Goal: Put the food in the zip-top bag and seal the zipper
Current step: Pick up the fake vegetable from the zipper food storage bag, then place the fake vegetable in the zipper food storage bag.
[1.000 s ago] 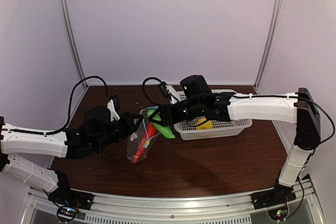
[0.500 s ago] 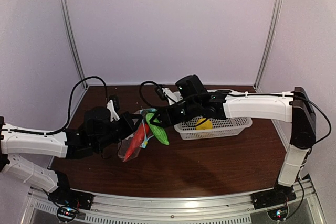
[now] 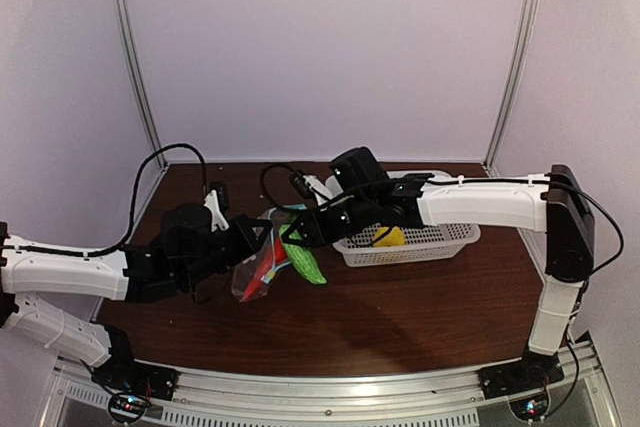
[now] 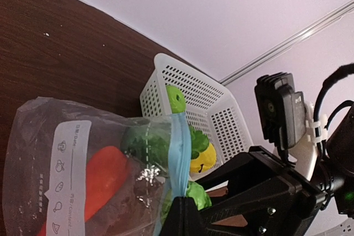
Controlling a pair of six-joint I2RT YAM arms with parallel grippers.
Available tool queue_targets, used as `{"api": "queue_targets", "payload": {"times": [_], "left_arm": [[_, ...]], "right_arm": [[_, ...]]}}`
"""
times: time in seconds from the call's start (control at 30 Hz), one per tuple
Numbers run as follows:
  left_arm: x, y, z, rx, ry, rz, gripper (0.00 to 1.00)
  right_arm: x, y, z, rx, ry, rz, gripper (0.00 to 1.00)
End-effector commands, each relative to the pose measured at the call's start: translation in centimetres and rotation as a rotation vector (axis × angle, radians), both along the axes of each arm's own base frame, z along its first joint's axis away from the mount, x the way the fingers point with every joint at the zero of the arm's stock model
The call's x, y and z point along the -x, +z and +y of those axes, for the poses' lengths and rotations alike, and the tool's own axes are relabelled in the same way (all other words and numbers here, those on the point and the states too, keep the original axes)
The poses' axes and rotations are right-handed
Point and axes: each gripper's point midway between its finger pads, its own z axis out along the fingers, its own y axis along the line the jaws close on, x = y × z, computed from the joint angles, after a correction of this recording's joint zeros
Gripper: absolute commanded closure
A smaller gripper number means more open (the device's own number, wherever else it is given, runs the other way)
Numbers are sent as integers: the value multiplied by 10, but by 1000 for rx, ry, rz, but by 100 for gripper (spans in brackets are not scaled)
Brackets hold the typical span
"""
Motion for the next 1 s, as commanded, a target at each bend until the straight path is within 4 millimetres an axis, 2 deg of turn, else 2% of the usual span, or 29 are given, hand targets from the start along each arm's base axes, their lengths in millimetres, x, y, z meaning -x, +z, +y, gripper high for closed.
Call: {"api": "queue_targets", "payload": {"times": [0.0, 0.1, 0.27, 0.43, 0.57, 0.7, 0.83, 0.97], "left_arm": [[-4, 13, -3, -7, -13, -29, 100], [-2, 14, -4, -1, -23, -28, 100], [-2, 22, -4, 75, -18, -27, 100], [-2, 22, -7, 142, -11, -6, 100], [-3, 24, -4, 277, 12, 10, 100], [-4, 22, -1, 392, 38, 39, 100], [-6, 16, 4, 491, 75, 60, 100], [-7, 12, 15, 558, 124, 60, 100]], "right_arm": [[-19, 67, -4, -147, -27, -67, 84], [-35, 95, -16, -236, -91, -91, 89], [-51, 90, -10, -274, -160, -57, 91], [-69, 90, -3, -311, -235, -44, 100], [-75, 72, 1, -329, -280, 11, 99], [-71, 45, 9, -303, -294, 49, 96], [-55, 24, 18, -250, -279, 77, 86], [-42, 6, 7, -194, -314, 117, 83]]}}
